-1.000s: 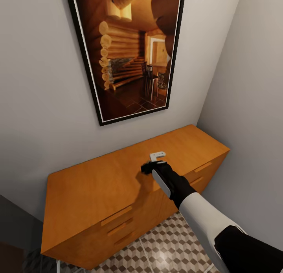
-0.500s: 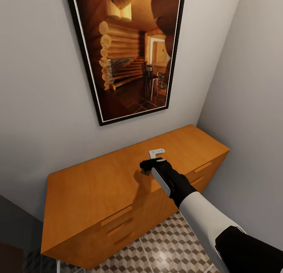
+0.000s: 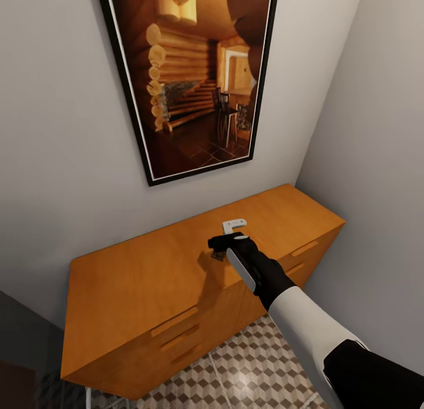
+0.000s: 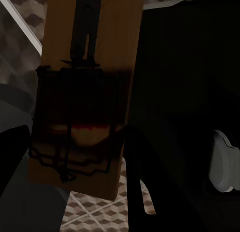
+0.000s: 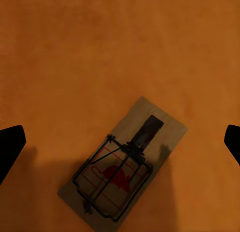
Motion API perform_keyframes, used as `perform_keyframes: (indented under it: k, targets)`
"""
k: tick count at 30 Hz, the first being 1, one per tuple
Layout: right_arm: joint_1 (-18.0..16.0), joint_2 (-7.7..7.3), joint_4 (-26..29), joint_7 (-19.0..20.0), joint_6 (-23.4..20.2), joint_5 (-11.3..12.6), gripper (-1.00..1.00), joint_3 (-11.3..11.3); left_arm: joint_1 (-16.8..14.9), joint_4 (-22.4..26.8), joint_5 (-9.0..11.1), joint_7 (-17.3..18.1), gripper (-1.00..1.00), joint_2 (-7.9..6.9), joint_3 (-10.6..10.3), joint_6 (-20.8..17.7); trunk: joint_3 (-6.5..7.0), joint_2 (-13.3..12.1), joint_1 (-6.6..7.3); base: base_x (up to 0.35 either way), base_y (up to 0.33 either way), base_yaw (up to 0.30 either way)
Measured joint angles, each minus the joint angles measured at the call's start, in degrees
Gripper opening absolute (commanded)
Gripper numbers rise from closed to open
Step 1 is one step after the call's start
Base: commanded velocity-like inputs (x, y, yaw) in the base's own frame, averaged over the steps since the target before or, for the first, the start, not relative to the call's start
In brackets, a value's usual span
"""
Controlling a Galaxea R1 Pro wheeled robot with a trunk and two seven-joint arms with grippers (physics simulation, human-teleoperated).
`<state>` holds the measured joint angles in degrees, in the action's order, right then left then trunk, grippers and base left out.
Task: Take the four mousetraps from the cabinet in the bathroom and place them on the bathroom floor. Make sure all four end up on the same floor surface, and ensure that at least two of them are either under or directly next to the same bathroom sink.
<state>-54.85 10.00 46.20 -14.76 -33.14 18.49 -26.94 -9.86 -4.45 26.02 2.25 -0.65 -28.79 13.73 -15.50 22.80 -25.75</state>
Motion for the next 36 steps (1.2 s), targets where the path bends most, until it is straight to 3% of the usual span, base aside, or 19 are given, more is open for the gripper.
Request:
perform_keyframes:
  k: [36]
  targets:
    - [0.0,0.0,1.8,0.0,0.1,-0.1,1.0,0.2,0.0,0.0,0.0,0.0,-1.0,0.0,0.0,0.0,-3.35,0.0,0.0,0.0,0.0,0.0]
